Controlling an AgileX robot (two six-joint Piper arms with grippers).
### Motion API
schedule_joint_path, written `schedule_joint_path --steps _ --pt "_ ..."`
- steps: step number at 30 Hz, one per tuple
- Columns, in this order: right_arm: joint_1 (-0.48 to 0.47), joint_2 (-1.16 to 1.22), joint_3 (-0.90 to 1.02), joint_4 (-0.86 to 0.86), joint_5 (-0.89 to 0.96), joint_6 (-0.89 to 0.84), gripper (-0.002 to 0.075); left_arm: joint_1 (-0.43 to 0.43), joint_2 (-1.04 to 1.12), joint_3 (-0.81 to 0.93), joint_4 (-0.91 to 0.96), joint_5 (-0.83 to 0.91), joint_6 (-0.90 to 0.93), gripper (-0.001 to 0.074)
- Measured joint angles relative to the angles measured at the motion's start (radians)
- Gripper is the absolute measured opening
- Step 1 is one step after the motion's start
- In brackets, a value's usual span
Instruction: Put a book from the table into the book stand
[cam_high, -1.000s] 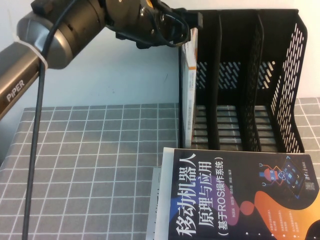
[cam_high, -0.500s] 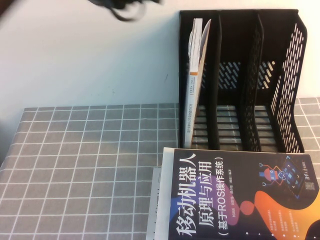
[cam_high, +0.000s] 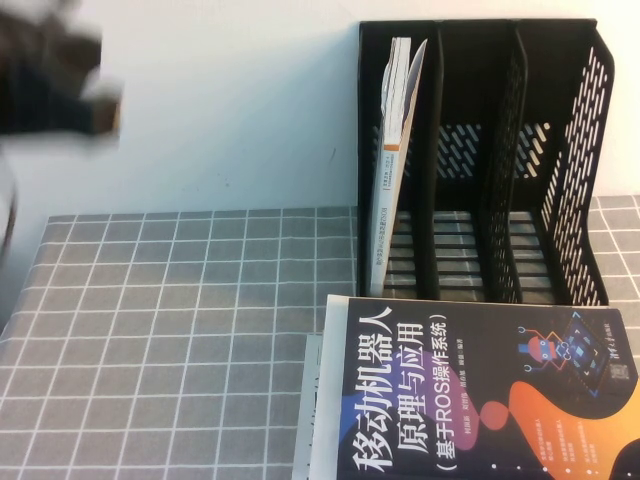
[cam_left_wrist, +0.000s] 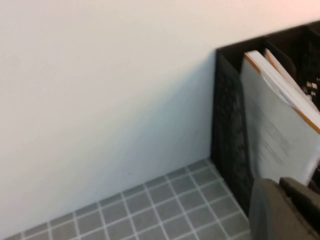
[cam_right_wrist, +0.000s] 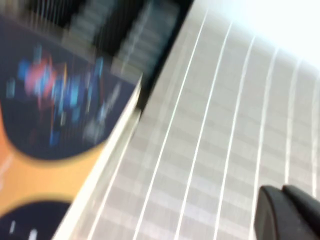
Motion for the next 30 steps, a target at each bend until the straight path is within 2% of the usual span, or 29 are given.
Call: schedule_joint_path --steps 6,9,13,24,30 --pt "0.0 -0.159 0.231 0.053 -0.244 0.003 -0.0003 0.0 -0.212 0.339 -0.028 -0.174 0.0 0.0001" --pt "0.0 -0.205 0.338 0.11 -0.302 0.003 -0.0003 0.0 -0.288 0.471 -0.028 -0.254 -0.004 0.0001" --pt "0.0 -0.251 0.373 0.135 -0.338 -0.004 -0.0003 0.0 -0.358 0.58 -0.028 -0.35 -0.006 0.0001" --pt "0.0 -0.27 0.373 0.184 -0.158 -0.008 -0.0003 0.0 -0.385 0.616 -0.028 -0.377 -0.002 -0.0001" --pt "0.0 -0.27 0.374 0.19 -0.138 -0.008 -0.0003 0.0 -0.385 0.616 -0.028 -0.377 -0.002 -0.0001"
